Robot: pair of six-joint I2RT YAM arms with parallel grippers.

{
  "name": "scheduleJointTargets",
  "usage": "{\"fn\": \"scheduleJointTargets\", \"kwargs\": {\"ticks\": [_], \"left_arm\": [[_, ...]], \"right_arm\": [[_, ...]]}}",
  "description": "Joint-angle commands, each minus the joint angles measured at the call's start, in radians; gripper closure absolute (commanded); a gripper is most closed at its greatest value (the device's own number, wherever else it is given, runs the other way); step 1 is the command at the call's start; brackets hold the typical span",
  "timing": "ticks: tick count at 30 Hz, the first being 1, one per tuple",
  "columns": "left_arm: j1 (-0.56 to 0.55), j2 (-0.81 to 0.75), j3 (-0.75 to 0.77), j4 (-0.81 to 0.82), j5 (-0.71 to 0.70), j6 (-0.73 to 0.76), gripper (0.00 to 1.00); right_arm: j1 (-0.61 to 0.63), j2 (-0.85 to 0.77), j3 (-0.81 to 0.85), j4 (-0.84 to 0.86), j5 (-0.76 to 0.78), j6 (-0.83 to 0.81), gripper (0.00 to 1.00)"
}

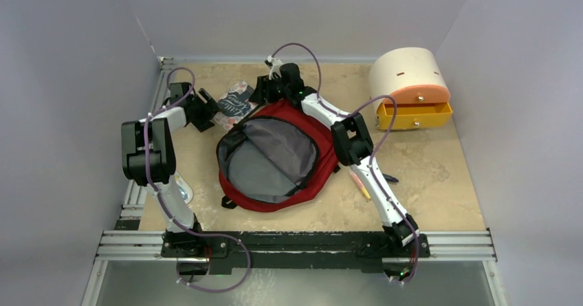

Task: Pack the student bag
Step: Pick up the book from the center of the board.

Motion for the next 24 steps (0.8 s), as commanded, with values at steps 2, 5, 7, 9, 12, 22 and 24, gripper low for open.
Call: {"fn": "scheduleJointTargets", "kwargs": {"ticks": [2, 5, 7, 9, 12, 22, 24], "left_arm": [[-0.006, 0.023, 0.037, 0.042, 0.039, 0.034, 0.31], [-0.006, 0.028, 0.035, 0.042, 0.042, 0.034, 0.31], [-0.006, 0.031, 0.035, 0.041, 0.043, 0.036, 0.31], [-0.007, 0.032, 0.037, 0.042, 0.044, 0.037, 0.31], [-0.007, 0.032, 0.038, 0.04, 0.047, 0.038, 0.31], [-0.005, 0.034, 0.043, 0.037, 0.06, 0.029, 0.45], [-0.005, 0.034, 0.043, 0.039, 0.064, 0.026, 0.51]], "right_arm": [[0.008, -0.007, 0.022, -0.025, -0.073, -0.008, 0.44], [0.008, -0.036, -0.011, 0.001, -0.054, -0.013, 0.57], [0.007, -0.051, -0.022, 0.017, -0.045, -0.015, 0.66], [0.007, -0.066, -0.023, 0.027, -0.041, -0.015, 0.76], [0.007, -0.095, -0.033, 0.05, -0.038, -0.017, 0.9], [0.007, -0.19, -0.065, 0.089, -0.032, -0.025, 1.0], [0.007, -0.199, -0.069, 0.083, -0.026, -0.033, 1.0]]}}
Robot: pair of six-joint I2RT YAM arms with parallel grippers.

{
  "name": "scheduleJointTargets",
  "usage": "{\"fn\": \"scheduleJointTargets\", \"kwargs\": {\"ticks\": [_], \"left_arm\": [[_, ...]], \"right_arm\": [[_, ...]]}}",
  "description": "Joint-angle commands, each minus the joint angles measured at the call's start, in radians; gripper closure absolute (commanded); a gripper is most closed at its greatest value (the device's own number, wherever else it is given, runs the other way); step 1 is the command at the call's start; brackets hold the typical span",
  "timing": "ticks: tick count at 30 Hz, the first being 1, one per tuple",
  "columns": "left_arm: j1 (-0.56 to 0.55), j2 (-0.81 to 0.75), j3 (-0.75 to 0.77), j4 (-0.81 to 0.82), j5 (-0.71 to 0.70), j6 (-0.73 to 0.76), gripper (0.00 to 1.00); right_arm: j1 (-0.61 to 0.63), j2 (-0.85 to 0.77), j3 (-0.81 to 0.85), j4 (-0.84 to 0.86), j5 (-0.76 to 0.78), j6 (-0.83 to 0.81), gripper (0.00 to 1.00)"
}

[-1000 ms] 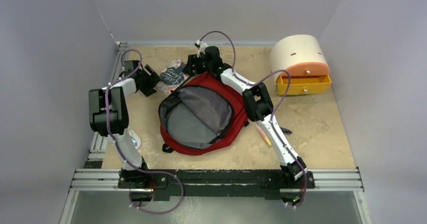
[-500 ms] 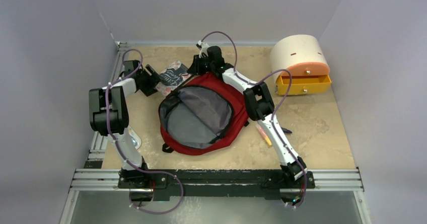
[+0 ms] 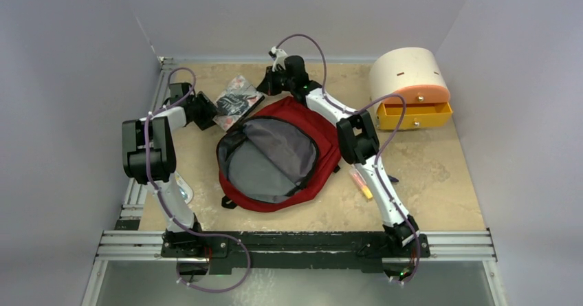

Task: Pack the student bag
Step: Pick up the book from the center of the board.

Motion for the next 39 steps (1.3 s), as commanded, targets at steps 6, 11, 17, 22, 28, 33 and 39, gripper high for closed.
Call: {"fn": "scheduleJointTargets", "kwargs": {"ticks": [6, 11, 17, 22, 28, 33, 39], "left_arm": [[-0.007, 0.012, 0.032, 0.041, 0.051, -0.012, 0.74], [-0.004, 0.011, 0.031, 0.042, 0.052, -0.019, 0.94], [0.005, 0.004, 0.037, 0.05, 0.062, -0.025, 1.0], [0.009, -0.017, 0.07, 0.053, 0.096, -0.039, 1.0], [0.009, -0.014, 0.146, 0.025, 0.136, -0.06, 1.0], [0.008, -0.006, 0.183, 0.007, 0.157, -0.082, 1.0], [0.009, 0.013, 0.234, -0.037, 0.184, -0.103, 1.0]], "right_arm": [[0.026, -0.142, -0.037, 0.043, -0.013, -0.04, 1.0], [0.025, -0.152, -0.05, 0.027, -0.006, -0.055, 1.0], [0.024, -0.192, -0.113, 0.027, 0.036, -0.06, 1.0], [0.023, -0.23, -0.19, 0.035, 0.074, -0.06, 0.94], [0.022, -0.26, -0.244, 0.067, 0.063, -0.096, 0.65], [0.026, -0.288, -0.287, 0.138, 0.078, -0.193, 0.52], [0.047, -0.355, -0.427, 0.325, 0.117, -0.42, 0.48]]}}
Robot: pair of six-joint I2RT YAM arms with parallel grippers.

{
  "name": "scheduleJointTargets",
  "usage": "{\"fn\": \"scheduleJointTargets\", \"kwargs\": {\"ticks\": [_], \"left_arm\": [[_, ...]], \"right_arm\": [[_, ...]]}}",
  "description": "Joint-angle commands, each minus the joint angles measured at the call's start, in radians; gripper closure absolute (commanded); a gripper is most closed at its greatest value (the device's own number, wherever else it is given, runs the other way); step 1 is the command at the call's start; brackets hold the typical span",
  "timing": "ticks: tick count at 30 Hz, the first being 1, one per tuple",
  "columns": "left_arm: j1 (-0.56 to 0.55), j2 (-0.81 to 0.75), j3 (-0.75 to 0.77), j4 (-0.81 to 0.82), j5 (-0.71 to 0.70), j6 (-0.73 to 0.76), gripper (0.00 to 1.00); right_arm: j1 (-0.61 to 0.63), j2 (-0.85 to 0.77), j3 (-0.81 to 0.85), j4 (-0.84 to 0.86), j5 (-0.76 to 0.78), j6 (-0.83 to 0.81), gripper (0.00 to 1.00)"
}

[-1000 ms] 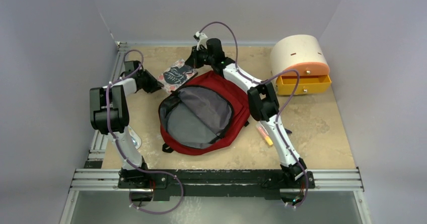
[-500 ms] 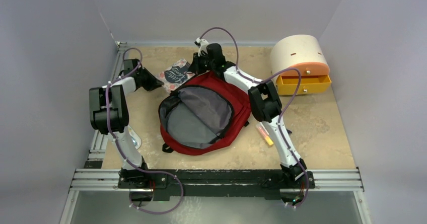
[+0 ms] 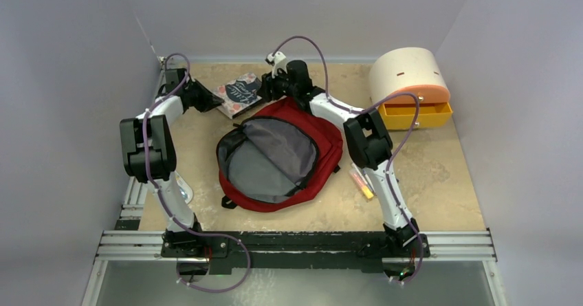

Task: Pack the student bag
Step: Pick up the book from the center of the board.

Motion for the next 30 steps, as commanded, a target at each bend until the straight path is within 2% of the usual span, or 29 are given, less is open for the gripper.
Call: {"fn": "scheduleJointTargets", "kwargs": {"ticks": [1, 6, 13, 17, 30], "left_arm": [[0.002, 0.001, 0.08, 0.015, 0.063, -0.045, 1.0], [0.002, 0.019, 0.121, -0.018, 0.08, -0.065, 1.0], [0.002, 0.035, 0.16, -0.047, 0.112, -0.101, 1.0], [0.002, 0.041, 0.178, -0.058, 0.119, -0.111, 1.0], [0.003, 0.055, 0.226, -0.094, 0.119, -0.113, 1.0]], "right_arm": [[0.026, -0.121, -0.116, 0.239, 0.039, -0.253, 0.48], [0.065, -0.182, -0.289, 0.396, 0.059, -0.575, 0.38], [0.101, -0.117, -0.236, 0.357, 0.227, -0.82, 0.3], [0.132, -0.086, -0.214, 0.328, 0.257, -0.941, 0.27], [0.148, -0.131, -0.288, 0.284, 0.183, -0.987, 0.25]]}}
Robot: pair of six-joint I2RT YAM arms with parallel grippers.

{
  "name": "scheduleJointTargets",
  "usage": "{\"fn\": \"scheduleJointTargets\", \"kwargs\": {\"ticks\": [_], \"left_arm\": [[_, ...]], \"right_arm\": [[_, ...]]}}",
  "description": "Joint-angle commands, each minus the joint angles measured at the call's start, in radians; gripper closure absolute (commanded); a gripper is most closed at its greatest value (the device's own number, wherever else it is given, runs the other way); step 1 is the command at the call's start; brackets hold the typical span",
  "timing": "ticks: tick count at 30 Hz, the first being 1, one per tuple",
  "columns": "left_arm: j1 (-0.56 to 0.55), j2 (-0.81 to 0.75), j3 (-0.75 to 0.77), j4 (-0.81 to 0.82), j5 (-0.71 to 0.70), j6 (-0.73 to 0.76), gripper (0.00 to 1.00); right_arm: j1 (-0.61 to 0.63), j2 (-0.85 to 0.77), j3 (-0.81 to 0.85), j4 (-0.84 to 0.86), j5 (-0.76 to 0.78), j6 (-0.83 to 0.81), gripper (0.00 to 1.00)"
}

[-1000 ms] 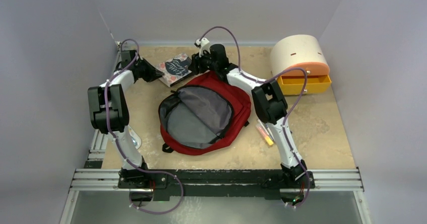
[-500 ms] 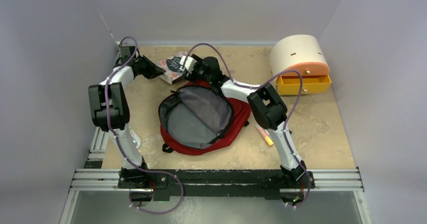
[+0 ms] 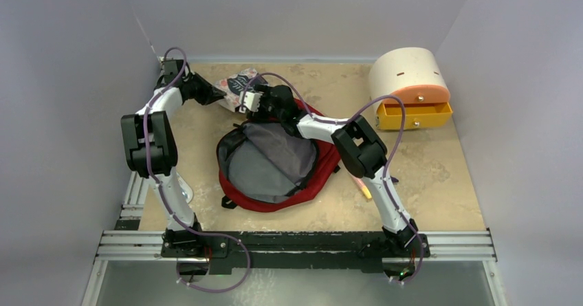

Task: Pack the student bag
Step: Pick up the book from the center of the board.

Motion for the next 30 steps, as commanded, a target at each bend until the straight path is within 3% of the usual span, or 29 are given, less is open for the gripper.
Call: {"fn": "scheduleJointTargets", "kwargs": {"ticks": [1, 20, 25, 28, 30], "left_arm": [[0.002, -0.014, 0.062, 0.025, 0.043, -0.029, 1.0], [0.001, -0.037, 0.04, 0.02, 0.1, -0.054, 1.0], [0.001, -0.049, 0.024, 0.022, 0.113, -0.055, 1.0], [0.001, -0.065, 0.004, 0.027, 0.114, -0.055, 1.0], [0.001, -0.072, -0.009, 0.034, 0.118, -0.055, 1.0]], "right_arm": [[0.001, -0.051, 0.002, -0.005, -0.054, -0.032, 0.25], [0.044, 0.087, 0.116, 0.07, -0.079, -0.149, 0.22], [0.051, 0.119, 0.115, 0.188, -0.033, -0.16, 0.22], [0.052, 0.138, 0.124, 0.237, -0.015, -0.161, 0.25], [0.051, 0.142, 0.128, 0.262, -0.015, -0.15, 0.32]]}}
